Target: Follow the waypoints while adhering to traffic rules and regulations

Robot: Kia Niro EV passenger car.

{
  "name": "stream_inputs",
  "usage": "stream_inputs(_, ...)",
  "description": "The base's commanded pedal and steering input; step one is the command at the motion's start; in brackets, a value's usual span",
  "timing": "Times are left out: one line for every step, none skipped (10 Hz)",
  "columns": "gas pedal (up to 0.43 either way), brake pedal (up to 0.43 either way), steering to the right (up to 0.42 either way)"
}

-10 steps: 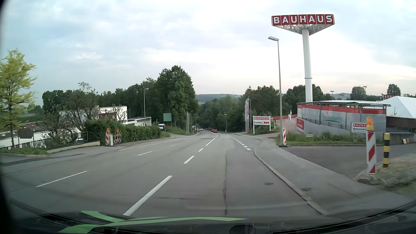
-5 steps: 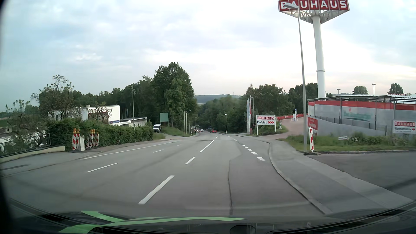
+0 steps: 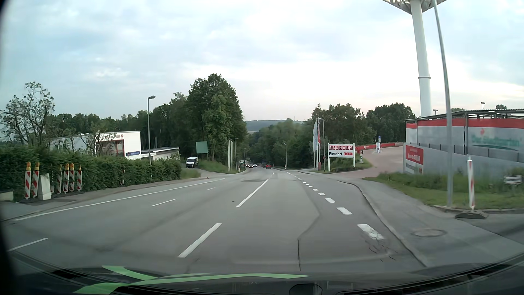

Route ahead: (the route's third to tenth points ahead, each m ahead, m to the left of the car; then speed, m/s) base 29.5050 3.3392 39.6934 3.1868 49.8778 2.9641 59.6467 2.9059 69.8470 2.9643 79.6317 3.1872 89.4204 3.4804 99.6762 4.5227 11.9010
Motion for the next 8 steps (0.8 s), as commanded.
stream_inputs(0.0, 0.11, -0.003)
stream_inputs(0.0, 0.11, -0.002)
stream_inputs(0.0, 0.11, -0.002)
stream_inputs(0.0, 0.104, -0.002)
stream_inputs(0.0, 0.104, -0.002)
stream_inputs(0.0, 0.104, -0.002)
stream_inputs(0.0, 0.104, -0.001)
stream_inputs(0.0, 0.098, -0.002)
